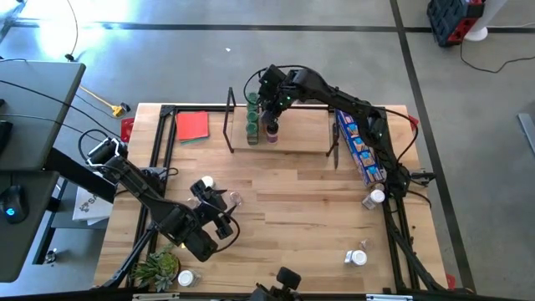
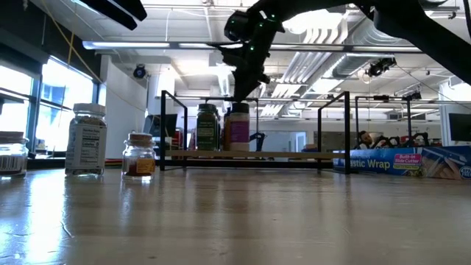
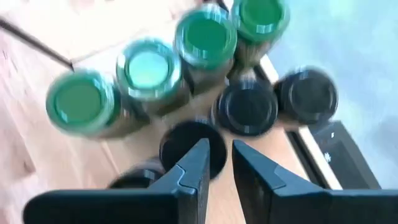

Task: Shelf spices
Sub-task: Adjust the black seasoning bottles

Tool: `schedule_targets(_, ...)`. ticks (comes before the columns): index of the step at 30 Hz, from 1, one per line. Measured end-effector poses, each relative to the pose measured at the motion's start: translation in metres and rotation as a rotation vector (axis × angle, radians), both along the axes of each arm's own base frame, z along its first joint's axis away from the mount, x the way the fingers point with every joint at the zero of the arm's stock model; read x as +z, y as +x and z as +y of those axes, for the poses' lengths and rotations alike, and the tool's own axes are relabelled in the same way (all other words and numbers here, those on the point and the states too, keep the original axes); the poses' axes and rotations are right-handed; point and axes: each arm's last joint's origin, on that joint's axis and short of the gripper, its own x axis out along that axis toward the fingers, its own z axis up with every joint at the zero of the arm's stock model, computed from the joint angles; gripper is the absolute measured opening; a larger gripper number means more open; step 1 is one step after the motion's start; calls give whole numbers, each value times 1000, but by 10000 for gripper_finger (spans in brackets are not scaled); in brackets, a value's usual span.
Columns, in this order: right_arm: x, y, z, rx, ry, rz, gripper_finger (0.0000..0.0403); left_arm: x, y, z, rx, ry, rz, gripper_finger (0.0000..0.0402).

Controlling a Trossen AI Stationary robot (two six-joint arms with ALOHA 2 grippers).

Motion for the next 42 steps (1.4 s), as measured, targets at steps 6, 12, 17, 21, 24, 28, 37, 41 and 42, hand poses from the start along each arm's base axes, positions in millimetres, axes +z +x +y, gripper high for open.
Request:
schedule_targets(6,-12,6,-20,-13,31,-124,62,0,0,0,1,5,-4,262)
schedule_targets(12,-33,1,-33,-45,51,-102,62,0,0,0,2,11,-7,262)
schedule_targets(17,-36,-1,-33,-47,58,-86,62,0,0,0,2,13,-7,262)
schedule_targets(21,-33,-2,-33,-52,51,-82,62,0,0,0,2,13,-7,262)
schedule_targets(24,-30,-2,-33,-53,53,-77,62,0,0,0,2,12,-7,262)
schedule_targets(28,-27,-4,-32,-53,59,-65,62,0,0,0,2,12,-7,262)
schedule_targets(37,-27,-4,-32,-48,58,-59,62,0,0,0,2,13,-9,262)
schedule_targets(41,-27,-4,-32,-42,55,-58,62,0,0,0,2,13,-9,262)
schedule_targets(42,-27,-4,-31,-33,51,-55,62,0,0,0,3,13,-9,262)
